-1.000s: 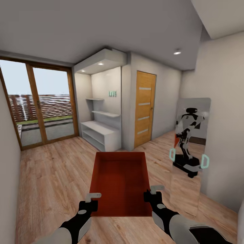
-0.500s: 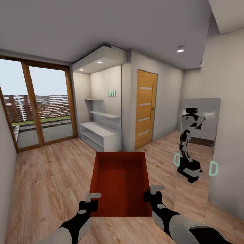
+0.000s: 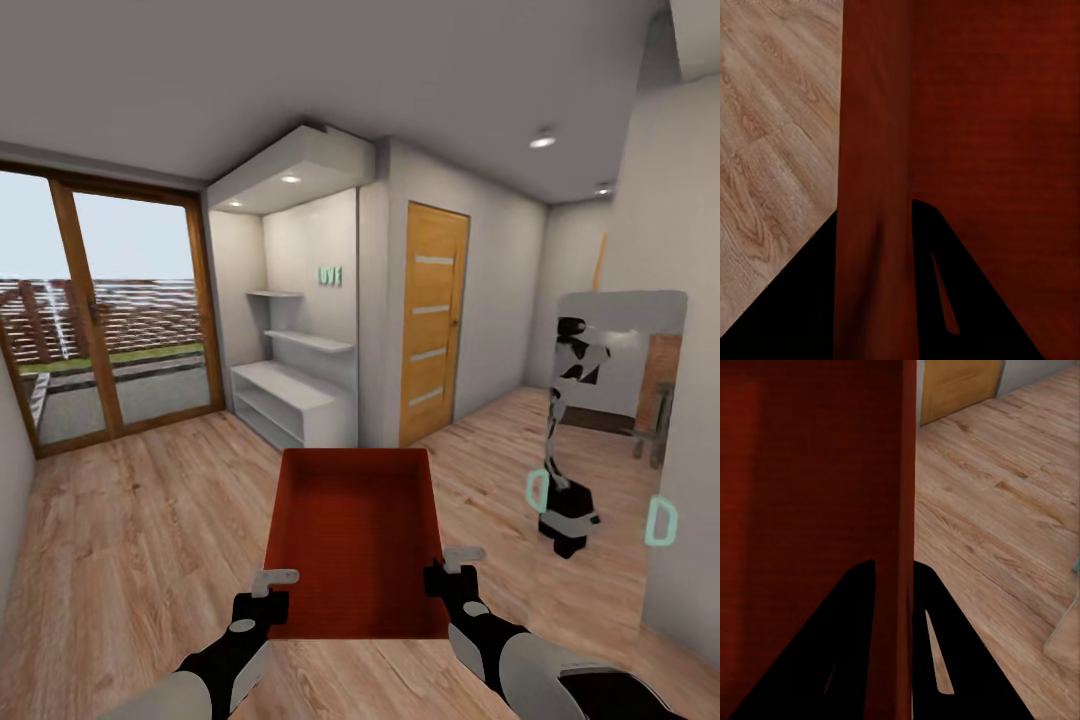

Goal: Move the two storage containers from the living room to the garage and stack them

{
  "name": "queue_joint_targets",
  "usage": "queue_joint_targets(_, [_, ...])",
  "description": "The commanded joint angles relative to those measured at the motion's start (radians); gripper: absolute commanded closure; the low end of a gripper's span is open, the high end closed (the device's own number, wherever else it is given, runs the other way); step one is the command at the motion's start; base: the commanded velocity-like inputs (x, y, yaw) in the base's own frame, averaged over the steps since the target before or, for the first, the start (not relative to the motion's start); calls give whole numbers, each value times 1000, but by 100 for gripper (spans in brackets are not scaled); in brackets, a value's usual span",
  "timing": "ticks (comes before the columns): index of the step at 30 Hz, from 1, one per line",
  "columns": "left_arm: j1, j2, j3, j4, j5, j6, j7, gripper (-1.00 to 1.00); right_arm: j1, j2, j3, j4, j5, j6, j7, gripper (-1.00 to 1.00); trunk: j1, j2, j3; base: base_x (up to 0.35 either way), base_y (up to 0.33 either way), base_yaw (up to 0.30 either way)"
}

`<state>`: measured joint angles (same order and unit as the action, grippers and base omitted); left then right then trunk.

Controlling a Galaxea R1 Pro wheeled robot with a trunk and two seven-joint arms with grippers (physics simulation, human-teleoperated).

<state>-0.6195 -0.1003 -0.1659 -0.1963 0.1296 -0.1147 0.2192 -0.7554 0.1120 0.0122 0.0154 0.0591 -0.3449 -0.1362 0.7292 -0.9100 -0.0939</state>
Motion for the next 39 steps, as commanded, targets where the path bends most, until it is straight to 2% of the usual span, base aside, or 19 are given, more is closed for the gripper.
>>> queue_joint_targets(1, [-2, 8, 25, -3, -7, -7, 20, 100, -1, -8, -26, 5, -19, -5, -10, 100, 1, -1, -2, 321, 0, 0])
queue_joint_targets(30, [-2, 8, 25, -3, -7, -8, 20, 100, -1, -6, -24, 5, -19, -5, -10, 100, 1, -1, -2, 321, 0, 0])
queue_joint_targets(39, [-2, 8, 25, -3, -7, -8, 20, 100, -1, -7, -26, 5, -19, -5, -10, 100, 1, -1, -2, 321, 0, -184])
